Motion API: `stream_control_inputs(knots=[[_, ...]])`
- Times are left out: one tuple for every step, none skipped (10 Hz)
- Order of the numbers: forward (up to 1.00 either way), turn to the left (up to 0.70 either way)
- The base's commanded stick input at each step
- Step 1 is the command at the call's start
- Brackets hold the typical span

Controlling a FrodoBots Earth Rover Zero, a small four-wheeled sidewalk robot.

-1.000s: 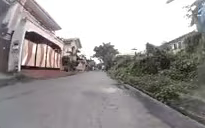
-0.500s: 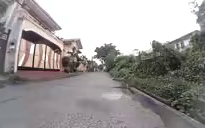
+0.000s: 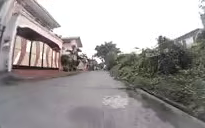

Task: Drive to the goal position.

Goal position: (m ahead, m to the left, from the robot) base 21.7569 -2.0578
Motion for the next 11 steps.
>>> stream_control_inputs(knots=[[0.98,0.00],[0.98,0.00],[0.98,0.00],[0.98,0.00],[0.98,-0.01],[0.98,-0.02],[0.98,-0.02],[0.98,-0.05],[0.98,-0.26],[0.98,-0.35],[0.98,-0.36]])
